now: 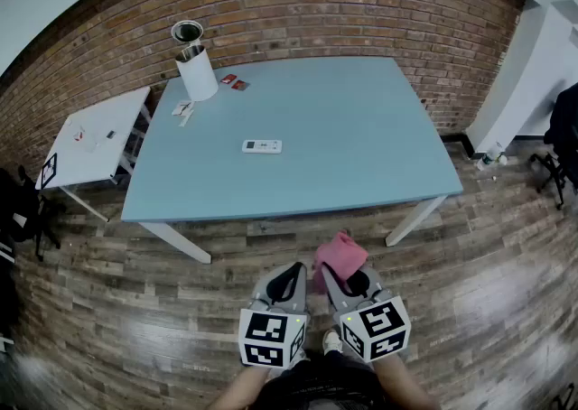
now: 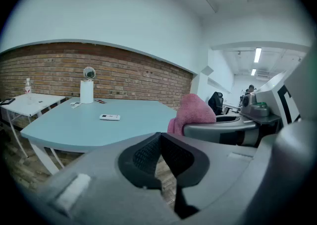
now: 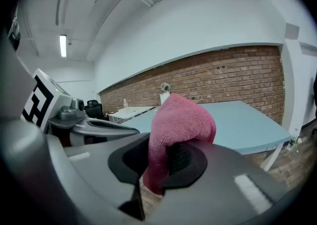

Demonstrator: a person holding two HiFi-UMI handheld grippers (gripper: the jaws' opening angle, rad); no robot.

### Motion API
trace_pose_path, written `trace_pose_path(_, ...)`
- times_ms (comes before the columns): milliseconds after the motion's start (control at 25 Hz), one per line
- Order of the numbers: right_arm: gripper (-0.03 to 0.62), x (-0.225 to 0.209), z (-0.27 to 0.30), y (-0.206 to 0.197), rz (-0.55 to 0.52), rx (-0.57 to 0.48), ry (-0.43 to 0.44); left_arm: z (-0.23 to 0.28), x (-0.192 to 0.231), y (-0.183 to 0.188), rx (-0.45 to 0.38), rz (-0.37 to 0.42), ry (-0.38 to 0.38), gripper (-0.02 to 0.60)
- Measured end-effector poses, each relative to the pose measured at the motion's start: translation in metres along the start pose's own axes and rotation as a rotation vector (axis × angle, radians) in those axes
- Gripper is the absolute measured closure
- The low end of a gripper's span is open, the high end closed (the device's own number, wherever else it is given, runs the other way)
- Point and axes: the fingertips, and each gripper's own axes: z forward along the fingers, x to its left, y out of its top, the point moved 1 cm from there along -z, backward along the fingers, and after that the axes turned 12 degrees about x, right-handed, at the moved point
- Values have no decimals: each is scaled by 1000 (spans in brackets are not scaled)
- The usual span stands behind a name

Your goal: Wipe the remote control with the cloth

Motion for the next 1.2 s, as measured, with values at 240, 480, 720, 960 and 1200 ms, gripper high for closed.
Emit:
trace_pose_path(240,534,20,2,3,-5,-4,-10,-14,11,-4,-7,2,-12,583)
trace_pose_path(480,531,36,10,8,9,-12,-12,-23,25,-7,-14,16,-18,583)
trace_pose_path(720,531,46,29,9,3,-1,-3,-21,46,-9,-16,14,-16,583)
trace_pose_path(960,531,43,60,19,3,5,13,-3,74,-4,-1,5,-8,583)
trace_pose_path(1200,531,23,103,39,13,6,30,29,106,11,26,16,4,582)
